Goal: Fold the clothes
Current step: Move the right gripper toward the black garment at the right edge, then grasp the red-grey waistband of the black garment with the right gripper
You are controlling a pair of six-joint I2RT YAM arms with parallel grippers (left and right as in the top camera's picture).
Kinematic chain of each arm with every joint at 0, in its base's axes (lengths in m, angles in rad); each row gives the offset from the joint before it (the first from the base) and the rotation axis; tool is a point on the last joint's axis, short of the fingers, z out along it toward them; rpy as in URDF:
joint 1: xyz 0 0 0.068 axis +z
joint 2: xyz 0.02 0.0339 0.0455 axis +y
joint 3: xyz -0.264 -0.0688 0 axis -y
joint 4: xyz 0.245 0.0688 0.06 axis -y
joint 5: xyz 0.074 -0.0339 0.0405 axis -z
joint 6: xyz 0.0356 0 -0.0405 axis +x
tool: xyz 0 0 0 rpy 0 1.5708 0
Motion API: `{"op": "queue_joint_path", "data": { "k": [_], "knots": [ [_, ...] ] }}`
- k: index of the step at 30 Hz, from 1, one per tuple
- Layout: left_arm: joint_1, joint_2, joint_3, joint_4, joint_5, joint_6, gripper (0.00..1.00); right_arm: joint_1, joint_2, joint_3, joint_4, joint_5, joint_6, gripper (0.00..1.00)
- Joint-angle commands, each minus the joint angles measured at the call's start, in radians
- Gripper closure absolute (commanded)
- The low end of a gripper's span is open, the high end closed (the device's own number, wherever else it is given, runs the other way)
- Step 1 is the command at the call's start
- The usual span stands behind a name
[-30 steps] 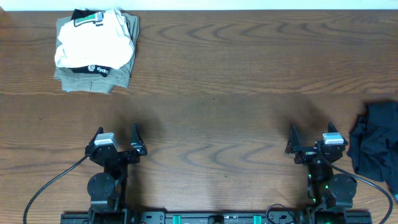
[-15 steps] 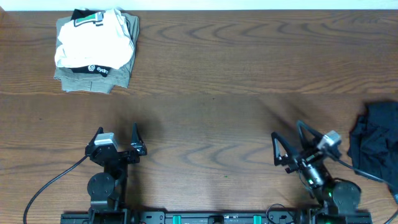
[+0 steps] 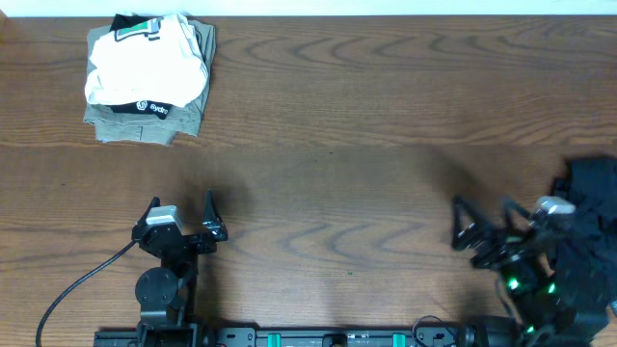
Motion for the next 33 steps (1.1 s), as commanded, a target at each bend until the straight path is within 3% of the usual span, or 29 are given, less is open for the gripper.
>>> {"op": "queue_joint_path", "data": {
  "k": [1, 4, 8, 16, 20, 27, 33],
  "knots": [
    [0.003, -0.006, -0.02, -0.038, -0.019, 0.017, 0.02, -0.007, 0.164, 0.149, -0.122, 0.402, -0.069, 0.01],
    [0.003, -0.006, -0.02, -0.038, -0.019, 0.017, 0.02, -0.02, 0.325, 0.245, -0.213, 0.513, -0.047, 0.01],
    [0.003, -0.006, -0.02, -0.038, -0.019, 0.017, 0.02, -0.09, 0.521, 0.373, -0.282, 0.51, -0.048, 0.01],
    [0.003, -0.006, -0.02, -0.038, -0.019, 0.017, 0.02, -0.181, 0.66, 0.552, -0.427, 0.522, -0.036, 0.01],
    [0.003, -0.006, -0.02, -0.038, -0.019, 0.017, 0.02, -0.349, 0.656, 0.551, -0.497, 0.536, 0.032, 0.01],
    [0.003, -0.006, -0.02, -0.038, -0.019, 0.017, 0.02, -0.712, 0.661, 0.545, -0.517, 0.248, 0.032, 0.01],
    [0.003, -0.006, -0.02, -0.038, -0.019, 0.017, 0.02, -0.916, 0.682, 0.497, -0.534, 0.208, 0.14, 0.01]
  ]
}}
